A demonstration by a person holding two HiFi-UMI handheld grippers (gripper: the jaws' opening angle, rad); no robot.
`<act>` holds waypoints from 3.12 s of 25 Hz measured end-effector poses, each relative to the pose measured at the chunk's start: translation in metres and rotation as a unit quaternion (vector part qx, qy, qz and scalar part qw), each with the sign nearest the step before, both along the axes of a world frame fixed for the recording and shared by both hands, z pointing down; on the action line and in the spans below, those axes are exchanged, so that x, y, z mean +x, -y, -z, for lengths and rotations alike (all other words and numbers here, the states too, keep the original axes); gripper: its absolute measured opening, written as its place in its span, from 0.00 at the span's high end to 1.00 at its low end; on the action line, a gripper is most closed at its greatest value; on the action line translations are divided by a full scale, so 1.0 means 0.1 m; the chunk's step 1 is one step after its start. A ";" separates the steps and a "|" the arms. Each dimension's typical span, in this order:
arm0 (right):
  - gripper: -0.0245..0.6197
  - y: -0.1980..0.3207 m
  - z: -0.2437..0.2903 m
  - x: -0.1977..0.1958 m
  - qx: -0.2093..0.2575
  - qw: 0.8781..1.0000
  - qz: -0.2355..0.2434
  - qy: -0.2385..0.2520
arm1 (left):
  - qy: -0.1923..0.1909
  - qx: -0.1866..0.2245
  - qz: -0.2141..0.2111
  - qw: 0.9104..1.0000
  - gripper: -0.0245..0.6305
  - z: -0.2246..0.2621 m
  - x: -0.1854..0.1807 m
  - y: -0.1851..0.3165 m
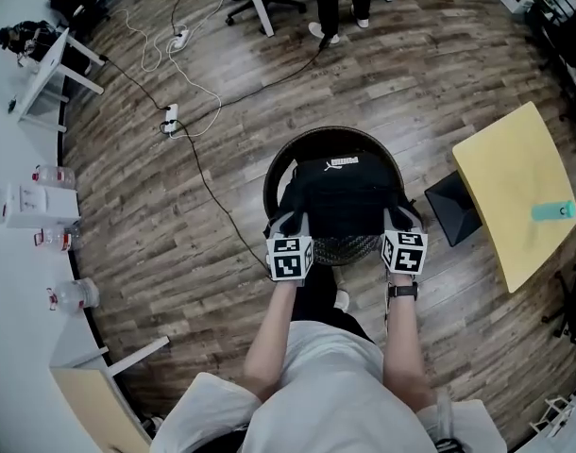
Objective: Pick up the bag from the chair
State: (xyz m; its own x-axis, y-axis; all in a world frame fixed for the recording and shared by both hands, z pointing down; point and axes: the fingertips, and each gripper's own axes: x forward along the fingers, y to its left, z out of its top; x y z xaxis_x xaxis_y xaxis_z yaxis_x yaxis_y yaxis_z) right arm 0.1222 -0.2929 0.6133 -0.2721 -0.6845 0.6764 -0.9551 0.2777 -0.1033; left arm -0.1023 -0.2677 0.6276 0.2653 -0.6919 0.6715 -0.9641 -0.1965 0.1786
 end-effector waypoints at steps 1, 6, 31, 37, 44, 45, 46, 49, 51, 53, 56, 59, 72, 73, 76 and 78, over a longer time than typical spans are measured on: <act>0.86 -0.03 0.12 0.02 0.007 1.000 0.000 0.002 | 0.002 0.008 -0.004 1.000 0.89 0.11 0.02 -0.03; 0.86 -0.15 0.73 0.07 0.057 0.998 0.004 0.010 | 0.009 0.064 -0.012 0.998 0.89 0.73 0.07 -0.11; 0.86 -0.86 3.12 0.13 0.300 0.953 0.019 0.035 | 0.019 0.295 0.005 0.955 0.89 3.04 0.12 -0.72; 0.86 -1.05 3.44 0.10 0.339 0.940 0.019 0.042 | 0.011 0.328 0.009 0.945 0.89 3.31 0.09 -0.91; 0.86 -1.20 3.66 0.05 0.367 0.928 0.020 0.053 | 0.035 0.360 0.013 0.932 0.89 3.53 0.04 -1.01; 0.86 -1.20 3.69 0.04 0.371 0.927 0.020 0.052 | 0.036 0.364 0.013 0.931 0.89 3.55 0.03 -1.01; 0.86 -1.20 3.71 0.04 0.374 0.926 0.020 0.053 | 0.035 0.366 0.012 0.930 0.89 3.58 0.02 -1.00; 0.86 -1.21 3.76 0.05 0.377 0.924 0.017 0.054 | 0.035 0.371 0.010 0.928 0.89 3.64 0.03 -1.01; 0.86 -1.22 3.79 0.07 0.381 0.923 0.016 0.055 | 0.037 0.376 0.009 0.926 0.89 3.68 0.05 -1.02; 0.86 -1.22 3.84 0.08 0.386 0.921 0.015 0.055 | 0.037 0.382 0.007 0.924 0.89 3.72 0.06 -1.01; 0.86 -1.21 3.90 0.08 0.393 0.918 0.013 0.053 | 0.034 0.388 0.005 0.921 0.89 3.77 0.07 -0.99; 0.86 -1.22 3.94 0.09 0.397 0.916 0.012 0.052 | 0.033 0.393 0.004 0.919 0.89 3.82 0.07 -0.99; 0.86 -1.04 4.07 0.04 0.407 0.912 0.014 0.049 | 0.036 0.404 0.007 0.914 0.89 3.93 0.03 -0.80; 0.86 -1.03 4.06 0.04 0.406 0.912 0.015 0.049 | 0.035 0.403 0.007 0.915 0.89 3.91 0.03 -0.79; 0.86 -0.99 4.04 0.04 0.405 0.913 0.017 0.048 | 0.034 0.401 0.009 0.916 0.89 3.89 0.03 -0.75; 0.86 -0.96 4.03 0.04 0.404 0.913 0.017 0.048 | 0.035 0.400 0.009 0.916 0.89 3.88 0.03 -0.73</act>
